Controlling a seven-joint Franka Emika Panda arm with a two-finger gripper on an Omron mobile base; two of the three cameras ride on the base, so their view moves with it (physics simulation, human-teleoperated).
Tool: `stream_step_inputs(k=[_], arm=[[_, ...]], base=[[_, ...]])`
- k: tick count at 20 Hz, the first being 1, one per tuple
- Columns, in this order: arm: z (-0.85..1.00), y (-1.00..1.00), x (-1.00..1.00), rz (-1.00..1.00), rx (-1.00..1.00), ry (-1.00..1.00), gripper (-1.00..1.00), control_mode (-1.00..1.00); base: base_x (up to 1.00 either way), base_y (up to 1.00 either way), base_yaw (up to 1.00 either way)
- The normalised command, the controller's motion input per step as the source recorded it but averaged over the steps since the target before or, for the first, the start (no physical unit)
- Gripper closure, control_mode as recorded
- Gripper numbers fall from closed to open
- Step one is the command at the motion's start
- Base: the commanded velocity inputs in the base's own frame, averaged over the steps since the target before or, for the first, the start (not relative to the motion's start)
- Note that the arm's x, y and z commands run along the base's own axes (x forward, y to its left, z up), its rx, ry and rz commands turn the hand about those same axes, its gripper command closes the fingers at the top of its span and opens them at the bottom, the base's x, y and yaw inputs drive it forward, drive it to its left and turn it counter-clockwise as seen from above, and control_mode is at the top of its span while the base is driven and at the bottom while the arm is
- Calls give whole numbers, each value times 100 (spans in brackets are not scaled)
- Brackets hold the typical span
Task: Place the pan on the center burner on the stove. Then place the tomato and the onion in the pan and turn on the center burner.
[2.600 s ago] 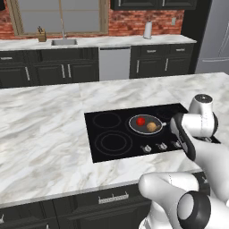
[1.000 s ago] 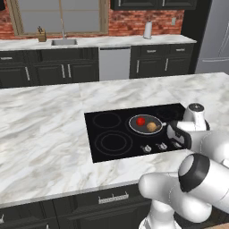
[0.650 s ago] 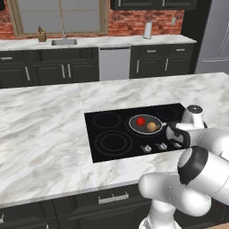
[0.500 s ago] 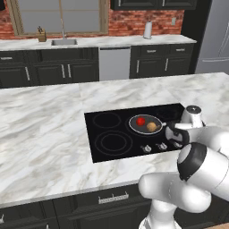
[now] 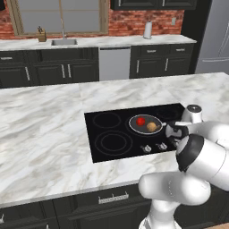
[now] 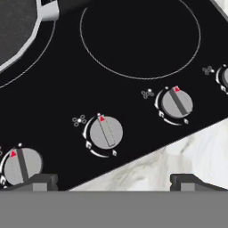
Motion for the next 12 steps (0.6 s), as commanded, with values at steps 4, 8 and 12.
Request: stream_step_inputs(k=[4,8,12], arm=[[-11,-2,3,-2,0,0,-100,-100],[-13,0,5,-5,0,0,-100,-100],[-13,0,3,-6,0,0,-100,-100]], base=[[0,0,0],[0,0,0],[0,0,0]])
